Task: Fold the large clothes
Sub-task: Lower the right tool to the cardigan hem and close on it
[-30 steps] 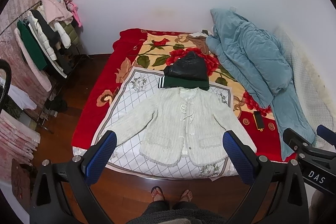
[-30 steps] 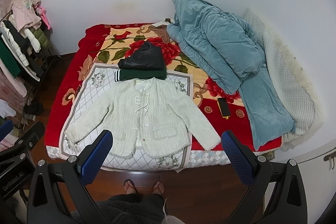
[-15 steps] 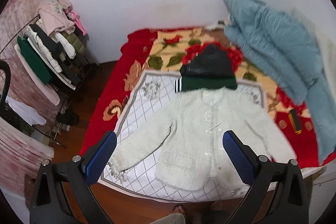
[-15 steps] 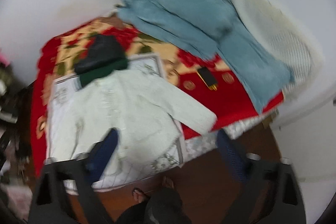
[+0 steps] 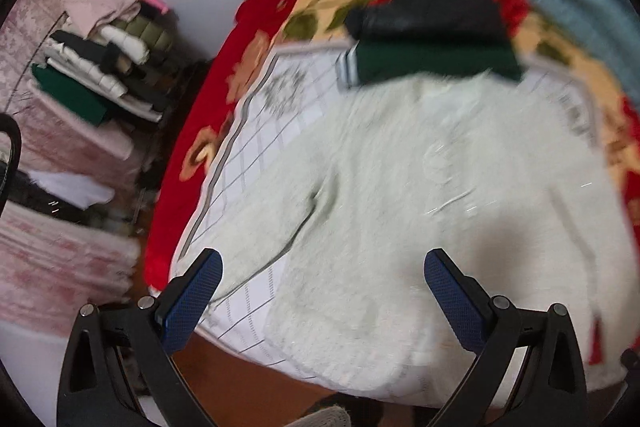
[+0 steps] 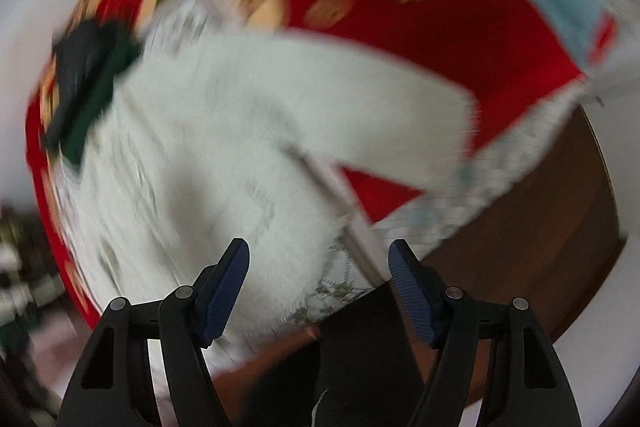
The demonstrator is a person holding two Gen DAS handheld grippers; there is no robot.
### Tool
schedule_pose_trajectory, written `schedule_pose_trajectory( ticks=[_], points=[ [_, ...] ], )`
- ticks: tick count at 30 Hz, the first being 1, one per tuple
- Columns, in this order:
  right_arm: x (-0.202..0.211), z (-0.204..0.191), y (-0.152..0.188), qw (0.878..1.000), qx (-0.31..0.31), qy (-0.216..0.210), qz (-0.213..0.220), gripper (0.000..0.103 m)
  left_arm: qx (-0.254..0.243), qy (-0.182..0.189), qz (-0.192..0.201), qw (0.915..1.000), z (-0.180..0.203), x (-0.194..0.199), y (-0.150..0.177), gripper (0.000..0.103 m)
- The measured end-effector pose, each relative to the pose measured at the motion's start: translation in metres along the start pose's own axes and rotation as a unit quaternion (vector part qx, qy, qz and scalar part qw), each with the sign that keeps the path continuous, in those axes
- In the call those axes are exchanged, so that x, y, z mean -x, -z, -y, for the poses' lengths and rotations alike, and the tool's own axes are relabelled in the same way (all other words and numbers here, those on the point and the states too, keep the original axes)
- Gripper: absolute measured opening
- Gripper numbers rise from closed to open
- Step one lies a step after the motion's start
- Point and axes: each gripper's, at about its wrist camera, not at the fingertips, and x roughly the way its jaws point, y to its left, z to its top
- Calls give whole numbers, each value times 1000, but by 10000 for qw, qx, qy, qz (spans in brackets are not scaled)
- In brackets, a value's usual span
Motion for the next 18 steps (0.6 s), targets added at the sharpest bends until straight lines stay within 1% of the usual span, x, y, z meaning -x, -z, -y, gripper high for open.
schedule_pose_trajectory(
  ticks=[1, 2, 3, 5, 6, 7, 8, 9, 11, 12, 13, 14, 15, 16, 18],
  points=[
    [-18, -20, 3, 9996, 240, -57, -151, 74, -7, -129, -92, 9999, 1, -17, 6, 103],
    [-44, -48, 7, 9978, 546, -139, -348, 74, -37, -303, -204, 9993, -1, -36, 14, 103],
    [-58, -68, 13, 9960, 739, -187, -473, 74, -59, -390, -290, 9988, 3, -50, 18, 103],
    [-109, -121, 25, 9883, 1272, -238, -805, 74, -132, -666, -610, 9958, -1, -91, 41, 103],
    [-124, -137, 31, 9855, 1418, -226, -909, 74, -155, -721, -734, 9946, 1, -105, 48, 103],
    [-150, -161, 39, 9811, 1643, -168, -1008, 74, -168, -776, -866, 9931, -1, -122, 59, 103],
    [-163, -172, 44, 9781, 1809, -61, -1032, 74, -180, -792, -998, 9917, -4, -140, 72, 103],
    [-185, -189, 53, 9725, 2044, 179, -1104, 74, -215, -765, -1092, 9908, -3, -155, 83, 103],
    [-211, -201, 70, 9662, 2213, 487, -1230, 74, -302, -745, -1231, 9891, 1, -178, 100, 103],
    [-220, -206, 76, 9633, 2310, 681, -1184, 73, -359, -712, -1311, 9882, 3, -188, 111, 103],
    [-223, -210, 82, 9631, 2363, 824, -987, 70, -387, -659, -1370, 9876, 4, -195, 118, 103],
    [-223, -211, 85, 9635, 2366, 902, -873, 56, -409, -576, -1426, 9873, 7, -200, 124, 103],
    [-222, -213, 89, 9641, 2353, 987, -742, 31, -448, -525, -1469, 9867, 9, -205, 130, 103],
    [-219, -215, 92, 9663, 2309, 918, -670, 13, -471, -492, -1442, 9872, 11, -207, 135, 103],
    [-213, -215, 94, 9725, 2069, 816, -689, 9, -458, -444, -1309, 9893, 12, -206, 136, 103]
  ],
)
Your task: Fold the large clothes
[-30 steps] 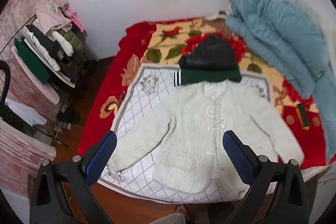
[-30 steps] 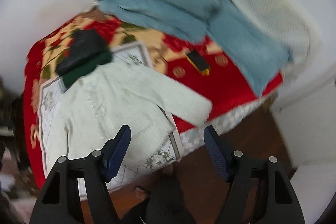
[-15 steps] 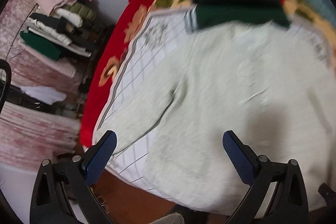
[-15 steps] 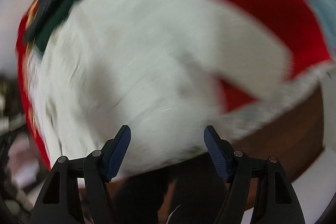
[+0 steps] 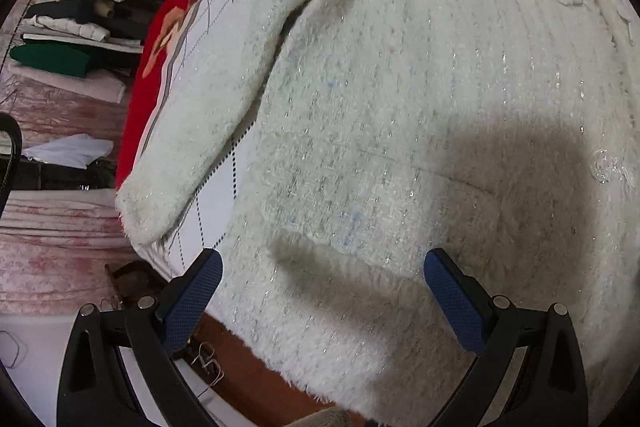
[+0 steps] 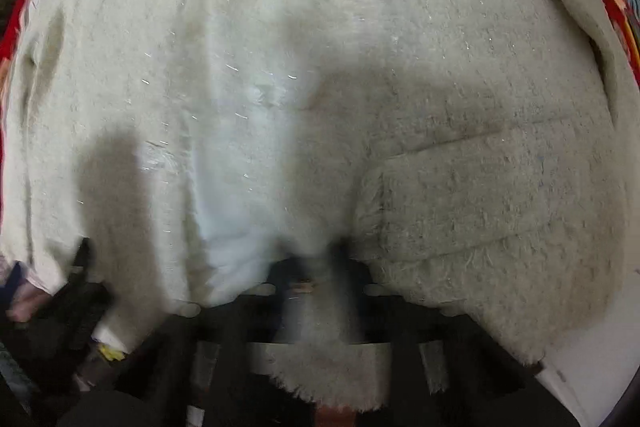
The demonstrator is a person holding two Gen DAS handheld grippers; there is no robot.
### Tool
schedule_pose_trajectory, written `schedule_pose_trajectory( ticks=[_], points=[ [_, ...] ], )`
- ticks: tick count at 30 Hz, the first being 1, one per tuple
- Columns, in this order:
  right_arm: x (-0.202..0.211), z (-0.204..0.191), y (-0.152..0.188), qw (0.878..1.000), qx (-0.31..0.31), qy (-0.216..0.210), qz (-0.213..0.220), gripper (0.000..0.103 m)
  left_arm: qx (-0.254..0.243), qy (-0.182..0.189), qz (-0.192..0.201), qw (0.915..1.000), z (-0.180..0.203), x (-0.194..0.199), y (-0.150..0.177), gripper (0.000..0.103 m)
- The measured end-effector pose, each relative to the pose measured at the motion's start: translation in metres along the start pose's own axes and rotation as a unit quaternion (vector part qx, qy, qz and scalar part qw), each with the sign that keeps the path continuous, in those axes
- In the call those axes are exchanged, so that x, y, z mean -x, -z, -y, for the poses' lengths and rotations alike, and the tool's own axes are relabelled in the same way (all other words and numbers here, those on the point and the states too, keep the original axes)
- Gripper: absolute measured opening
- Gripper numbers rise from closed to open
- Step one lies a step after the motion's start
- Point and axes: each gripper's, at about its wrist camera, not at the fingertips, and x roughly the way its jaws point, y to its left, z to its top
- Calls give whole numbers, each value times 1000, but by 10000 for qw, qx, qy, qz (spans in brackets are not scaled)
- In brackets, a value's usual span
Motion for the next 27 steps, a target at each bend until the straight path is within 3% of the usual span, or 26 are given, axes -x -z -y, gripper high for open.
schedule_pose_trajectory(
  ticks=[3, 7, 11, 13, 16, 18, 21, 23, 27],
  points=[
    [15, -1, 7, 9991, -233, -346, -65, 8, 51, 145, 20, 9999, -3, -1, 2, 103],
    [33, -25, 17, 9970, -24, -757, -144, 8, 105, 308, -4, 9995, -6, -4, -3, 103],
    [7, -34, 13, 9952, 136, -853, -470, 12, 44, 247, -61, 9997, -13, -3, -9, 103],
    [10, -14, 9, 9895, 10, -1354, -514, 15, 118, 244, -50, 9996, -22, 10, -14, 103],
    [40, 23, 9, 9780, -206, -2077, -43, 39, 213, 323, 234, 9990, -32, 43, -26, 103],
    [62, 51, 6, 9716, -387, -2313, 313, 54, 177, 411, 463, 9979, -28, 68, -36, 103],
    [85, 118, 13, 9628, -1188, -2317, 715, 62, -49, 722, 834, 9939, 0, 103, -54, 103],
    [90, 173, 25, 9462, -1994, -2358, 963, 62, -286, 892, 988, 9907, 31, 117, -65, 103],
    [60, 282, 84, 8880, -3897, -2081, 1273, 62, -637, 974, 1100, 9871, 96, 121, -81, 103]
  ],
)
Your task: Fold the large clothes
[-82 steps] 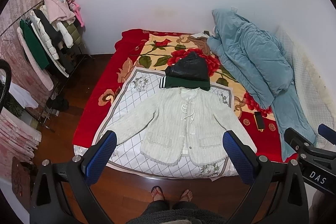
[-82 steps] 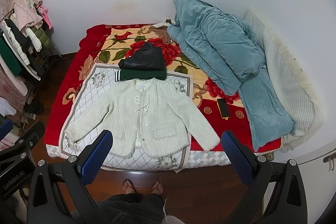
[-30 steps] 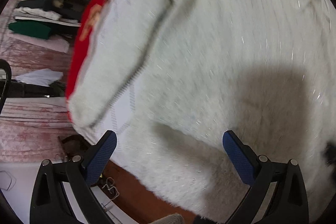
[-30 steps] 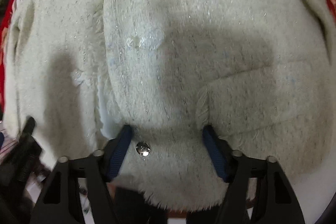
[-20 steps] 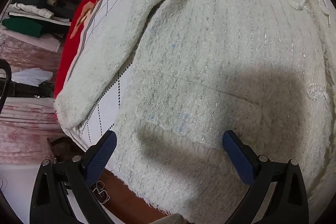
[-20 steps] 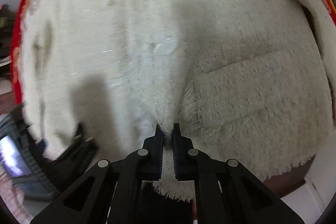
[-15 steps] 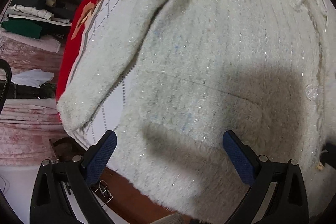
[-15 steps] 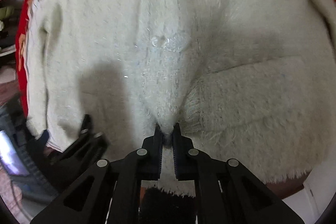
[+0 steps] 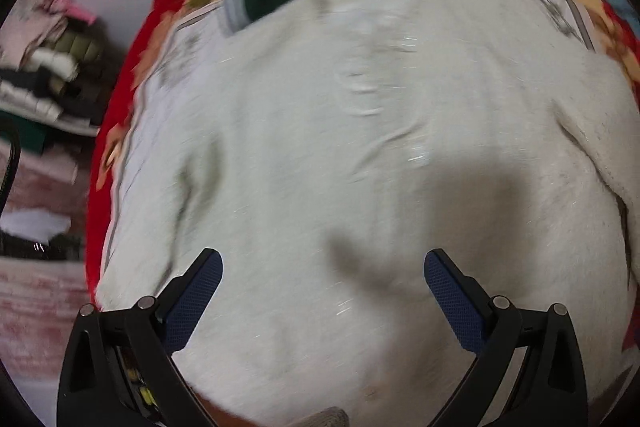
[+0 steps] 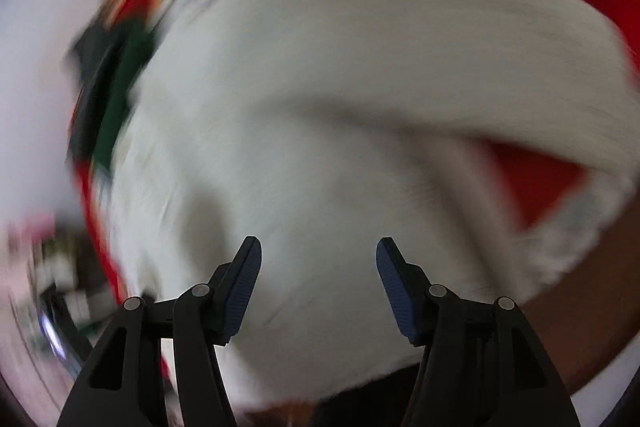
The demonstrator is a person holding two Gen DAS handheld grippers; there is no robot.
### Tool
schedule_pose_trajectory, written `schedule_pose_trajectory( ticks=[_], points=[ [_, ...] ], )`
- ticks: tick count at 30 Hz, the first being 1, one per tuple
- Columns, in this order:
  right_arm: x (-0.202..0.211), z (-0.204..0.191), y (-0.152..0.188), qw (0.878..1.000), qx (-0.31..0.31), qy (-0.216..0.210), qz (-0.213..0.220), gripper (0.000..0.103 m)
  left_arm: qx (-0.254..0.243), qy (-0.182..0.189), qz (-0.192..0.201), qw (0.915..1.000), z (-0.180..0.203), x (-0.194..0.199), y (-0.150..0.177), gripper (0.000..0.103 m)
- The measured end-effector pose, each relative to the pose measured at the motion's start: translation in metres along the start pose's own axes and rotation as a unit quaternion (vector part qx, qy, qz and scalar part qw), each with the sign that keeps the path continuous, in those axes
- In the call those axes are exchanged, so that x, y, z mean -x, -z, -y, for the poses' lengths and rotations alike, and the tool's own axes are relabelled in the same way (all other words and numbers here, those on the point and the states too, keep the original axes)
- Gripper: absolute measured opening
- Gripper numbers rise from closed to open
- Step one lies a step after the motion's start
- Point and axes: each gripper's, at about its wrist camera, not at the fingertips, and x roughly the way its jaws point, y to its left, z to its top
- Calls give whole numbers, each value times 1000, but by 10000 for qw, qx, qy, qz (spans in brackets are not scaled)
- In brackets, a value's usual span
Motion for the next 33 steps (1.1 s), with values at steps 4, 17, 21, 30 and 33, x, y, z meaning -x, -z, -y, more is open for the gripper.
schedule_pose_trajectory(
  ticks=[4, 17, 21, 30, 33],
  points=[
    [6, 82, -21, 9915, -1178, -163, 525, 62, -301, -161, 7, 9994, 49, -20, -15, 103],
    [38, 156, -54, 9632, -1663, -1465, 1518, 23, -530, -137, 253, 9982, 107, -1, -52, 103],
    [-13, 157, -96, 9529, -2157, -1756, 1214, 37, -506, -175, 204, 9984, 116, -3, -54, 103],
    [37, 99, -115, 9532, -1332, -1238, 2414, 10, -275, -173, 236, 9992, 117, -16, -72, 103],
    [2, 100, -127, 9701, -1380, -1147, 1635, 10, -150, -121, 100, 9998, 112, -23, -75, 103]
  ],
)
